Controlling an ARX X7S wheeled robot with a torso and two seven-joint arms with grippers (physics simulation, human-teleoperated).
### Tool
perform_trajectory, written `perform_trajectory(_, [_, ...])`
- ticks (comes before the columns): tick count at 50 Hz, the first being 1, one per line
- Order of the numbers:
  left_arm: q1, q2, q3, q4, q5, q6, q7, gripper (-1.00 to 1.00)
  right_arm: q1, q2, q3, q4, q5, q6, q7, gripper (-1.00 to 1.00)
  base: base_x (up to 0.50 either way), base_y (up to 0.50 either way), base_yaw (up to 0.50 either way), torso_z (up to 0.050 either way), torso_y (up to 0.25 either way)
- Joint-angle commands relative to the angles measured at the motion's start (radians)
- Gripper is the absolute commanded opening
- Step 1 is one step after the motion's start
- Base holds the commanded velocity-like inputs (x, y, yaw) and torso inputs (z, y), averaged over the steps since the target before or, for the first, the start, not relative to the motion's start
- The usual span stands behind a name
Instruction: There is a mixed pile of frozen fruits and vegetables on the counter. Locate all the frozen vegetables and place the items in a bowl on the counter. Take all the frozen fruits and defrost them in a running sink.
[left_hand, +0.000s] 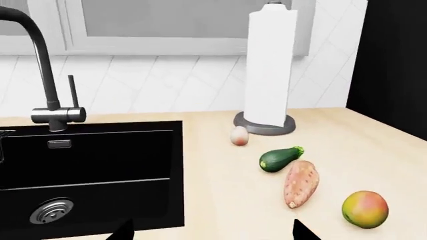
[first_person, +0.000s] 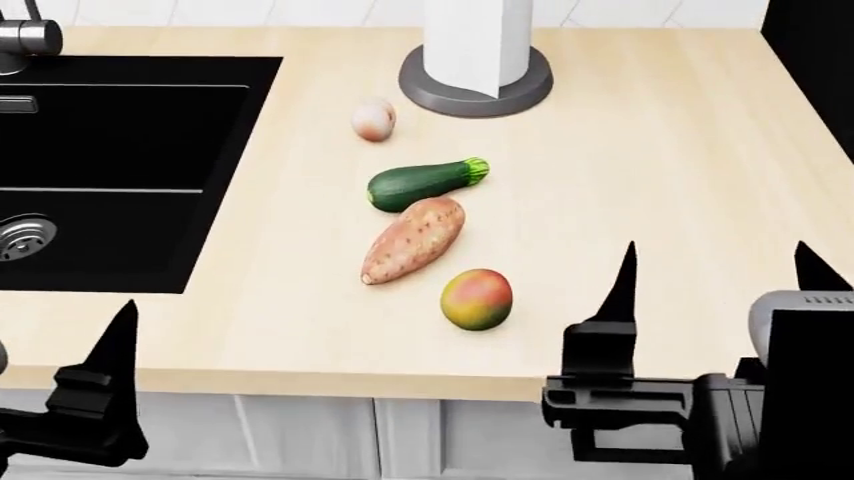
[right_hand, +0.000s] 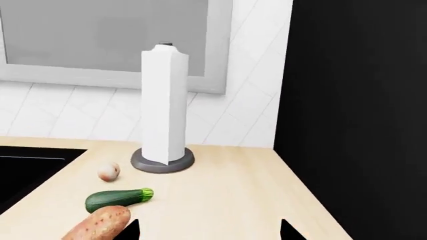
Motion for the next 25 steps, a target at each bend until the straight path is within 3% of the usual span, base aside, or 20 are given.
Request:
perform_trajectory(1, [-0.022,-0.035,-0.098,0.065,-0.118,-0.098,-0.073,1.00,0.044,0.045,0.163,-0.045,0.305,0.161,0.132,1.00,0.00,0.00,0.00,0.000,0.000])
perform_trajectory(6, [0.005,-0.057,-0.162,0.088,-0.184,-0.106,-0.087,1.00,-0.005,0.066,0.150,-0.042,0.294,0.108,0.134,1.00,0.04,0.00,0.00,0.000,0.000])
perform_trajectory(11, [-0.010,-0.035,-0.090,0.056,-0.108,-0.085,-0.078,1.00,-0.021,0.070,0.119,-0.039,0.282,0.071,0.134,1.00,0.20,0.00,0.00,0.000,0.000])
perform_trajectory(14, [0.019,-0.053,-0.127,0.072,-0.136,-0.083,-0.075,1.00,-0.024,0.073,0.121,-0.039,0.289,0.056,0.140,1.00,0.25,0.00,0.00,0.000,0.000])
perform_trajectory(18, [-0.009,-0.026,-0.051,0.038,-0.071,-0.067,-0.073,1.00,-0.029,0.080,0.111,-0.038,0.292,0.040,0.147,1.00,0.34,0.00,0.00,0.000,0.000])
perform_trajectory(25, [0.015,-0.033,-0.051,0.035,-0.060,-0.048,-0.065,1.00,-0.026,0.089,0.065,-0.023,0.264,-0.001,0.140,1.00,0.41,0.00,0.00,0.000,0.000])
